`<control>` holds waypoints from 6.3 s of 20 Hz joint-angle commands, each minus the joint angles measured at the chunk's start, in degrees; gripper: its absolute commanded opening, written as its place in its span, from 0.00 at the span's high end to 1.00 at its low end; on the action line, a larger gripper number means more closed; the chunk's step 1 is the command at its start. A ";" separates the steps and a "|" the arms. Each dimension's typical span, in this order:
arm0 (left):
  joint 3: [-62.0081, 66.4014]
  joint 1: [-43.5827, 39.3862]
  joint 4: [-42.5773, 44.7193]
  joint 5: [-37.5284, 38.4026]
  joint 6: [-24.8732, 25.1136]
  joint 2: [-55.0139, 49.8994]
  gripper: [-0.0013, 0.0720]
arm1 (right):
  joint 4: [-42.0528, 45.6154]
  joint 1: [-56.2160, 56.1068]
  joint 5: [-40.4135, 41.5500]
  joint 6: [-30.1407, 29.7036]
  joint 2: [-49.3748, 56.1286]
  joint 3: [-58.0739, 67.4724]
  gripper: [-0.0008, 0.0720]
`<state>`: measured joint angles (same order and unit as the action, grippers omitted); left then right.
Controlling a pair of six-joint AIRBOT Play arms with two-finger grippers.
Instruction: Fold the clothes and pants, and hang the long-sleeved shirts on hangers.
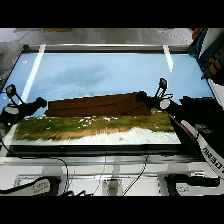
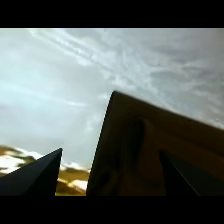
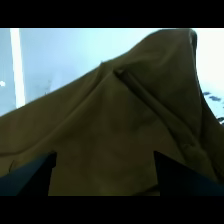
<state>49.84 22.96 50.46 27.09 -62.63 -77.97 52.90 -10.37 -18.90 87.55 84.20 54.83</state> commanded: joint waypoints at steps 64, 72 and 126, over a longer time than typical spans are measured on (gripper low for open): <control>37.13 -64.15 -32.74 -18.75 10.40 -21.03 0.02 | 15.37 23.04 -60.83 -15.56 20.09 45.38 0.97; 37.11 -55.58 -29.81 -2.51 10.40 -17.42 0.02 | -11.72 26.71 -51.23 -23.82 20.37 22.95 0.04; 37.11 -31.54 46.42 31.21 -12.39 12.11 0.96 | 18.53 27.69 -64.41 7.61 -21.03 29.88 0.97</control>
<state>86.96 -8.64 96.86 58.33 -75.02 -65.89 76.55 27.33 -89.69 99.07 63.13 84.73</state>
